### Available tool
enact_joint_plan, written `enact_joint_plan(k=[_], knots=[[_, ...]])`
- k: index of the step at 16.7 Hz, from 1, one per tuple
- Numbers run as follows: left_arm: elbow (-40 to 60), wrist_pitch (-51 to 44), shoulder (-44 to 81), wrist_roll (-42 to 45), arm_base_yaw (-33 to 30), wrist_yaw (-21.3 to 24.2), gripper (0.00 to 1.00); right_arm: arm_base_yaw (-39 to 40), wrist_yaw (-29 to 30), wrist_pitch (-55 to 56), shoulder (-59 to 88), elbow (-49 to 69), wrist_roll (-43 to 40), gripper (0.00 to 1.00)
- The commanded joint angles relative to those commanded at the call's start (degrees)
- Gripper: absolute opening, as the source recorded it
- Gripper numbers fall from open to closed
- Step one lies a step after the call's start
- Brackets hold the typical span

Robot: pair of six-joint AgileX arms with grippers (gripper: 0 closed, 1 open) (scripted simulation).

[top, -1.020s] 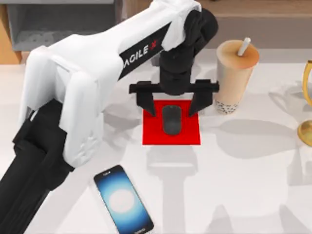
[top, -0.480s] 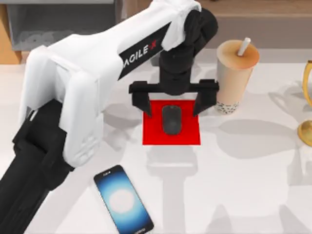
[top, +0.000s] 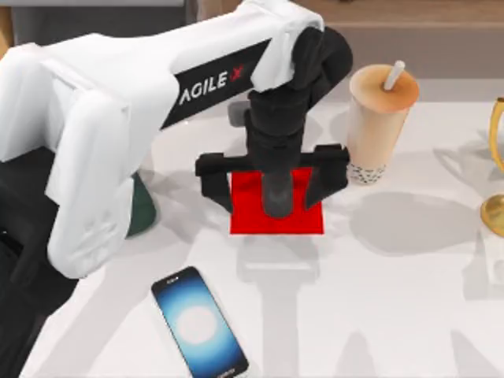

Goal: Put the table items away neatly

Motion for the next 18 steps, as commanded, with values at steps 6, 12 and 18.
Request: enact_joint_plan(k=[6,12,18], knots=[[-28.7,8.5,-19.5,-12.3,-2.7,-0.4,1.0,0.0,0.0,0.0,0.0,0.0,0.0,1.0],[-50.9,16.4,-35.8,-23.7,-3.2,-0.2,1.0,0.0,0.0,0.0,0.0,0.0,0.0,1.0],[-54.8,18.2,-39.2,-26.2,-3.1,0.1,1.0,0.0,0.0,0.0,0.0,0.0,0.0,1.0]])
